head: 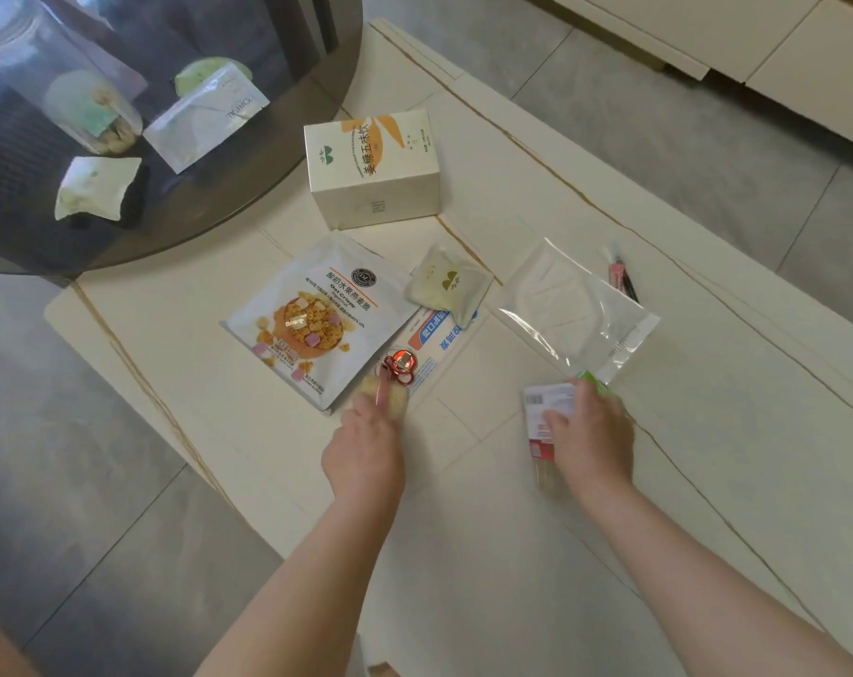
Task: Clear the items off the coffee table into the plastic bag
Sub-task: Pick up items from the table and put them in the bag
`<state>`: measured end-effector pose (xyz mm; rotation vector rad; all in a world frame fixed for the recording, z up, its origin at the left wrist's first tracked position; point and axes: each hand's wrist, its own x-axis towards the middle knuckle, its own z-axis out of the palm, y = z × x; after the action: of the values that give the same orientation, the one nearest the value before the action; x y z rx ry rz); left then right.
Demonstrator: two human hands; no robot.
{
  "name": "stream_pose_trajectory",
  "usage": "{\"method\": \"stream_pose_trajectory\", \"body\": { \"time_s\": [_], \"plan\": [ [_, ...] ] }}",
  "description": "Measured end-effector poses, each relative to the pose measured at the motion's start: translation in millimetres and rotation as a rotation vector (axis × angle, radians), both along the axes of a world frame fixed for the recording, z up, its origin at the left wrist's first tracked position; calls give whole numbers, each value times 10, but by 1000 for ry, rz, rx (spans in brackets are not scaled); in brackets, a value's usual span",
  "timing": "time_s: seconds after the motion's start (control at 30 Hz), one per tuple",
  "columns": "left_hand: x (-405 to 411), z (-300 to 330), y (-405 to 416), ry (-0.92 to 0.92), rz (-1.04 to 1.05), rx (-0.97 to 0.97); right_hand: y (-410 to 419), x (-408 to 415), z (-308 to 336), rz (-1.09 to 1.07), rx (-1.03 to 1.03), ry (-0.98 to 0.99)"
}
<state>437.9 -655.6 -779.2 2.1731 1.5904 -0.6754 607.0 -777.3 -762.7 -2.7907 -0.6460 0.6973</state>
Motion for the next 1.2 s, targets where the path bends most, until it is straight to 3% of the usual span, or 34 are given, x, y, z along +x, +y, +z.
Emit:
{"method": "stream_pose_trajectory", "body": {
  "time_s": [0.13,0.3,0.53,0.7,0.8,0.9,1.03,1.2],
  "plan": [
    [15,-157,14,-1,53,39,-110,170,-125,-95,-22,-25],
    [-20,-237,40,28,124,53,-117,250,-261,-152,88,118],
    [-19,-201,-67,107,75,111,-88,216,-157,-101,-100,-1],
    [4,-106,-138,47,213,-63,-35,84,-15,-34,50,100],
    [-10,45,-175,-41,369,-163,-30,-41,107,73,71,141],
    [-65,304,-215,-96,355,-183,10,-207,268,133,100,181],
    [-157,674,-236,-181,363,-153,111,-432,571,61,148,259],
    [-350,1260,-273,-163,159,-77,202,-647,1044,44,159,312]
  ]
}}
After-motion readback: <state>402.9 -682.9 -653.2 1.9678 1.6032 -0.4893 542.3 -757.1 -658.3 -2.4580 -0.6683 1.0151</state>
